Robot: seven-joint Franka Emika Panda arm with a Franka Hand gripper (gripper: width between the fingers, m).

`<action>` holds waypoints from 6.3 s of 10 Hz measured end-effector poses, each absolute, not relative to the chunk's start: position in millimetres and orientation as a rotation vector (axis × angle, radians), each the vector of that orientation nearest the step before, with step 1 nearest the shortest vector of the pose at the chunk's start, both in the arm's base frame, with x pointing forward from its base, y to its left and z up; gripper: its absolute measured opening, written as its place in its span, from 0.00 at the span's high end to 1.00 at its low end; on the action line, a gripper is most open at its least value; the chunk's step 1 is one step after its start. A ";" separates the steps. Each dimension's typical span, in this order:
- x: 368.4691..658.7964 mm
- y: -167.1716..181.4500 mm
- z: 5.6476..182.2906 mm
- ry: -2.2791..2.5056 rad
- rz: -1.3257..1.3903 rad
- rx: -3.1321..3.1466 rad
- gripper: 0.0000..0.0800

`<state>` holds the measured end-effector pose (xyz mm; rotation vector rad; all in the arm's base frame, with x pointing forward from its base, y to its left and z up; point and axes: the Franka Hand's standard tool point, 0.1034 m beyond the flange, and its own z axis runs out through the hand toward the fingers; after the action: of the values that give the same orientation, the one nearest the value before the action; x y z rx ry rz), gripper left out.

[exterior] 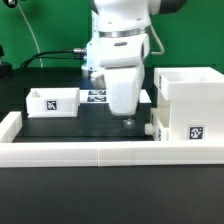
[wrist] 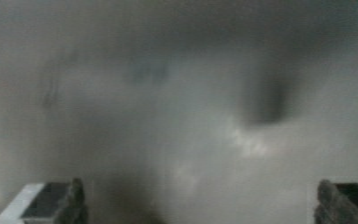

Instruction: Assemble drawer

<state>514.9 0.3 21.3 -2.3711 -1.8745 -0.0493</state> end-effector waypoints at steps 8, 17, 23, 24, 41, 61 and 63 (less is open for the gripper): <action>445.7 -69.7 58.0 -1.754 -0.037 -2.516 0.19; 423.4 -93.6 66.5 -0.998 -0.037 -2.930 0.19; 414.6 -91.8 61.2 -0.403 -0.025 -3.054 0.19; 414.3 -92.1 58.9 -0.311 -0.039 -3.069 0.19; 386.5 -107.1 5.9 -0.316 -0.155 -3.123 0.95; 433.6 -80.0 58.4 -1.301 -0.085 -2.842 0.95; 442.2 -74.1 56.9 -1.572 -0.065 -2.705 0.95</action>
Offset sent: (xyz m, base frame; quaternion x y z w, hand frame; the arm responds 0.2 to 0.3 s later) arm -0.0474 -0.0371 0.0196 -0.0015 0.0031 0.0062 1.0000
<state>442.2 -74.1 56.9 -2.7047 -1.5720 -0.0654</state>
